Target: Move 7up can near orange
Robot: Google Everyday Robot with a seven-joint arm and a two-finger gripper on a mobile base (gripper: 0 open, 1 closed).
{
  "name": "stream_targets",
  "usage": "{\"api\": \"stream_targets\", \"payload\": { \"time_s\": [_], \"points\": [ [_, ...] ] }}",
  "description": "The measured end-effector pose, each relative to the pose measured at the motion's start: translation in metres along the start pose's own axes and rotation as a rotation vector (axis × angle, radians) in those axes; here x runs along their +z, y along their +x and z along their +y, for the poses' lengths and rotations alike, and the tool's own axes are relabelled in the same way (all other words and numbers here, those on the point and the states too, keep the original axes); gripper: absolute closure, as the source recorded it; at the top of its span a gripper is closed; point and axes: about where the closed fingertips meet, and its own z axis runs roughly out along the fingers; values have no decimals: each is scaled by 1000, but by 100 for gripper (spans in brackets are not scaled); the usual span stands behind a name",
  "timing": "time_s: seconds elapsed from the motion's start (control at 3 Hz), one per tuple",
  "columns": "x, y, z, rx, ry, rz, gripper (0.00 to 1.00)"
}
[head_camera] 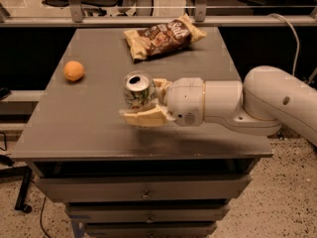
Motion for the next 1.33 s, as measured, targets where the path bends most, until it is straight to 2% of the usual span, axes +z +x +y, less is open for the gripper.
{"api": "stream_targets", "payload": {
  "time_s": [0.67, 1.0, 1.33],
  "points": [
    [1, -5, -3, -12, 6, -11, 100],
    [18, -11, -25, -29, -7, -35, 100],
    [46, -10, -88, -41, -23, -58, 100]
  ]
}}
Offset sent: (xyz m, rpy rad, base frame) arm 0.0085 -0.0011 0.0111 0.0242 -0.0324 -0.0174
